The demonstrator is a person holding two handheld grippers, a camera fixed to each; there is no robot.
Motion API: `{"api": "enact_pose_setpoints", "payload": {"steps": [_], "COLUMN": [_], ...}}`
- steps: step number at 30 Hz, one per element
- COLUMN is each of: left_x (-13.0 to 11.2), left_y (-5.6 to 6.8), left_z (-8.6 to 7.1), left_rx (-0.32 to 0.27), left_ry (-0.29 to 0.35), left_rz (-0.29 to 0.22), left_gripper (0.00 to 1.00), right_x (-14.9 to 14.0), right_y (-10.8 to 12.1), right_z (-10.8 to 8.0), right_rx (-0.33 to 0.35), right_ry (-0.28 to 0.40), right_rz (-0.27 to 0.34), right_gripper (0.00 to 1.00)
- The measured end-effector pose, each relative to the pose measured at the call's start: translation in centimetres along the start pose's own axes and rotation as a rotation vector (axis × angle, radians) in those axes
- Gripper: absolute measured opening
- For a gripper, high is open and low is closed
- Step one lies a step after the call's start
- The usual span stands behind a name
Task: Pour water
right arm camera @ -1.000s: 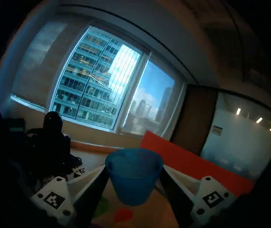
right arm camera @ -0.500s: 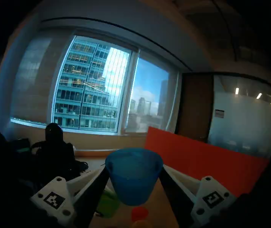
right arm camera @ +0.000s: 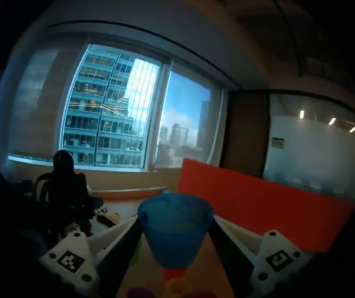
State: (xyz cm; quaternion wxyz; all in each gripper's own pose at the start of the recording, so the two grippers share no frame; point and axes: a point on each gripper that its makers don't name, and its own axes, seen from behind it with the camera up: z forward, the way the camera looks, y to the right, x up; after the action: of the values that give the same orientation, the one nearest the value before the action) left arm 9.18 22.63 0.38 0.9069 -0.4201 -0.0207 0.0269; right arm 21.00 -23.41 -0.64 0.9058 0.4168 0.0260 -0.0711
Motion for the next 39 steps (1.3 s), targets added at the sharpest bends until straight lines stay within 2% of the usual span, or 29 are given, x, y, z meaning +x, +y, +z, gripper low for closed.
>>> {"api": "enact_pose_setpoints", "payload": {"steps": [11, 23, 39], "left_x": [-0.6, -1.0, -1.9], "left_y": [-1.1, -1.9, -2.2], "left_z": [-0.9, -1.3, -1.5], "left_rx": [0.029, 0.042, 0.046], "left_ry": [-0.015, -0.031, -0.066], "left_rz": [-0.009, -0.004, 0.005], "left_gripper": [0.86, 0.86, 0.86], "right_x": [-2.2, -3.0, -6.0], "right_y": [2.6, 4.5, 4.4], "right_z": [-2.3, -4.1, -4.6], "right_rx": [-0.055, -0.091, -0.062], "right_ry": [-0.019, -0.013, -0.064], "right_rz": [0.015, 0.034, 0.078], "right_gripper": [0.9, 0.9, 0.91]}}
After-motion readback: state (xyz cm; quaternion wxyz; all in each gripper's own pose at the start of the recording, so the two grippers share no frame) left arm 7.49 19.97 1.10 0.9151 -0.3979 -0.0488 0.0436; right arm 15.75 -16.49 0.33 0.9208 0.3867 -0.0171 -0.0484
